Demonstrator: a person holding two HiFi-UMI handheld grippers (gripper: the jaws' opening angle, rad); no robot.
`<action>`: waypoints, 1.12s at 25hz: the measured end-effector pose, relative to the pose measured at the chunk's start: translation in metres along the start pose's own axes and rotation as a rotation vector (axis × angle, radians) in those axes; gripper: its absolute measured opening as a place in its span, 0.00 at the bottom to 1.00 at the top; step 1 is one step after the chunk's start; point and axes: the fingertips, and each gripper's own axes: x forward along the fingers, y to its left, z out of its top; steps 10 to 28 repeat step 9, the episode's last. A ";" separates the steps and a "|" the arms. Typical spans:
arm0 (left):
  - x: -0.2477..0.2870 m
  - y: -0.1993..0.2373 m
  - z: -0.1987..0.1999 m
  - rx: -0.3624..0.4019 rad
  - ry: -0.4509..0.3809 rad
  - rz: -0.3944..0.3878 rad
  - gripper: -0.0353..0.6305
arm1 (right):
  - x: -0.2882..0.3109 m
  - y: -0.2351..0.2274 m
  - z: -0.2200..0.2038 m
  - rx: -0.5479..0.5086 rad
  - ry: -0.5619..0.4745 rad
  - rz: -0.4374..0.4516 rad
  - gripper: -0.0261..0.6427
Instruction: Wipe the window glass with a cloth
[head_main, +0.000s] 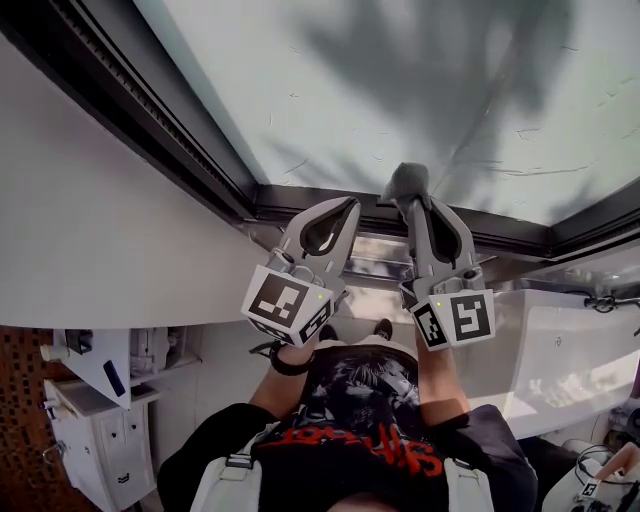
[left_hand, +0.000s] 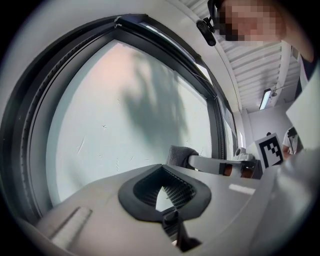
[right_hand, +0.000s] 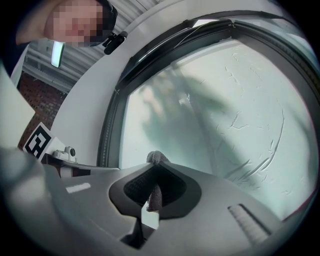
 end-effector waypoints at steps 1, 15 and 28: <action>0.000 0.000 -0.001 -0.002 0.001 -0.002 0.02 | 0.000 -0.001 -0.001 0.000 0.002 -0.004 0.06; -0.001 0.005 -0.006 -0.020 0.010 -0.022 0.02 | 0.003 0.009 -0.009 -0.008 0.026 -0.009 0.06; -0.001 0.005 -0.006 -0.020 0.010 -0.022 0.02 | 0.003 0.009 -0.009 -0.008 0.026 -0.009 0.06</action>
